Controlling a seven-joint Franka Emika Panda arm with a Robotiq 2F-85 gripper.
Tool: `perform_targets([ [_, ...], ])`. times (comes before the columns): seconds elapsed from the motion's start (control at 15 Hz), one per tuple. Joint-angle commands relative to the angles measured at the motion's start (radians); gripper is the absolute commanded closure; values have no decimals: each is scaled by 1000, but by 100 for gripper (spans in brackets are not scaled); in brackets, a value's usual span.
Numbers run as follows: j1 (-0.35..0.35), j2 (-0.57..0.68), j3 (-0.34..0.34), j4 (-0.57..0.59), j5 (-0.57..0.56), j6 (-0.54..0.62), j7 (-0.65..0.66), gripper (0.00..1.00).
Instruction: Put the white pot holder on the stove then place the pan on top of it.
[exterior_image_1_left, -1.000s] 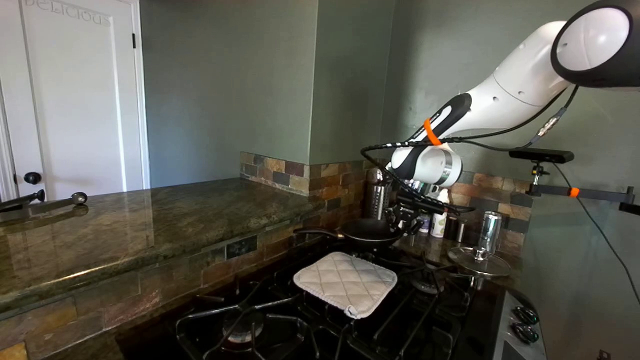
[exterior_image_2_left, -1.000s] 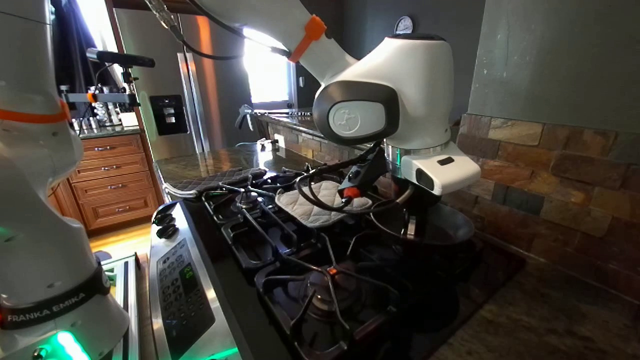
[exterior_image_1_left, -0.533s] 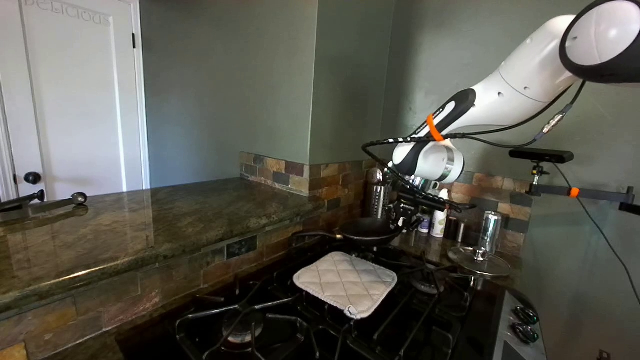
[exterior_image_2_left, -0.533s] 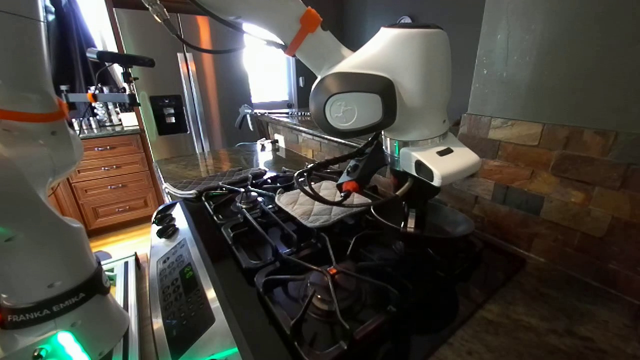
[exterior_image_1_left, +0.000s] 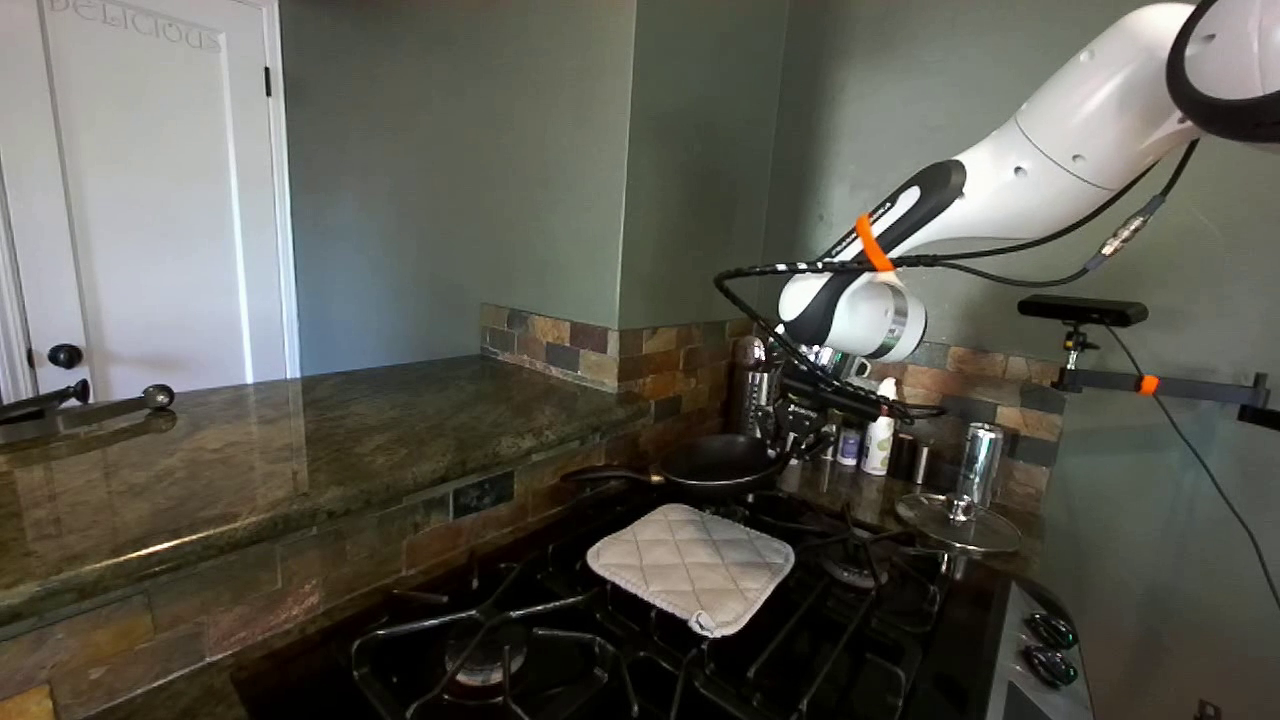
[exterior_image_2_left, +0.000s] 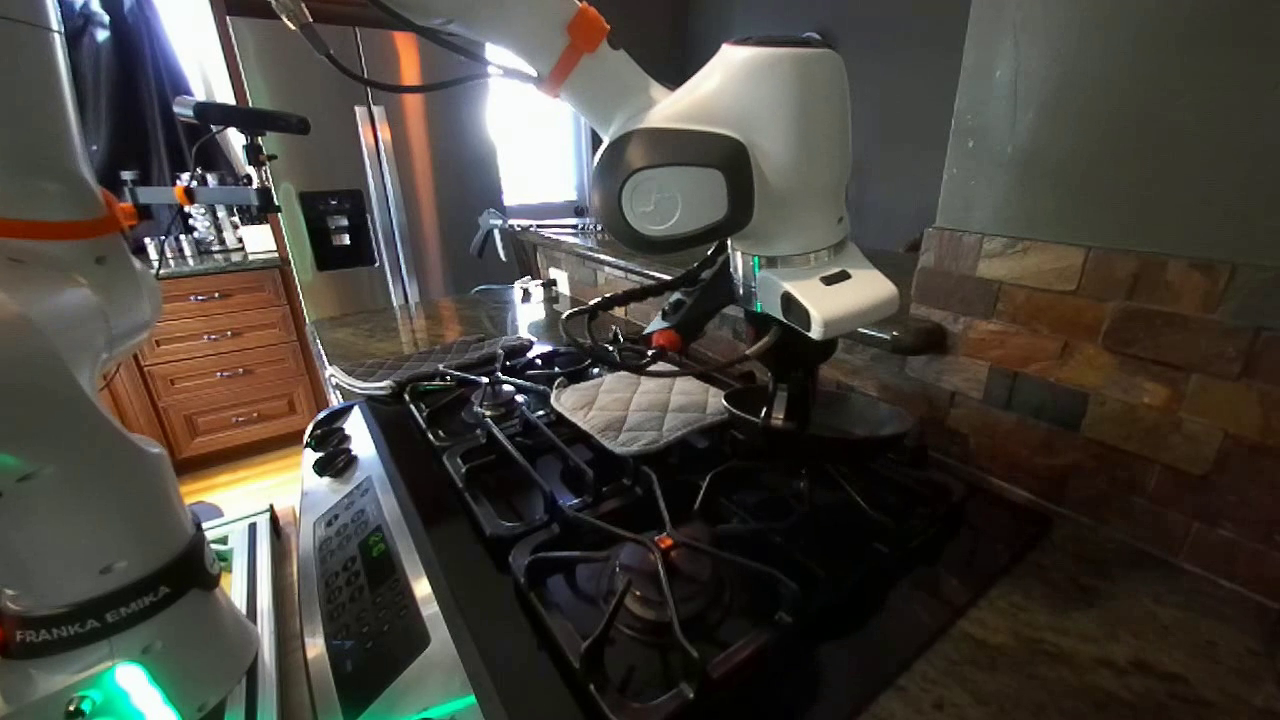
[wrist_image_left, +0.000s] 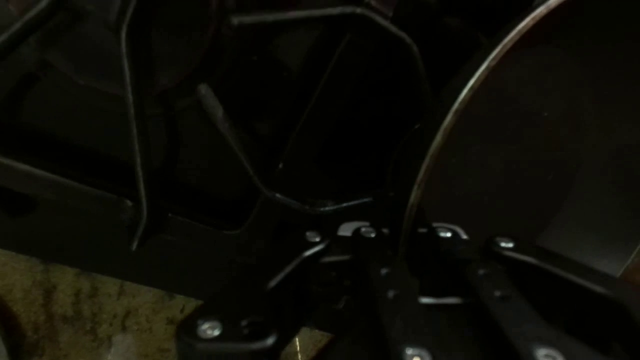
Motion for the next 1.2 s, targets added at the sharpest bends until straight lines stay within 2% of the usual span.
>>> perform_targets([
  [0.0,35,-60,5,-81,-40,16,147,98],
  [0.6,64,-174,47,-207,-107,56,420,98],
  [1.13,62,-255,92,-298,-71,128,580,98],
])
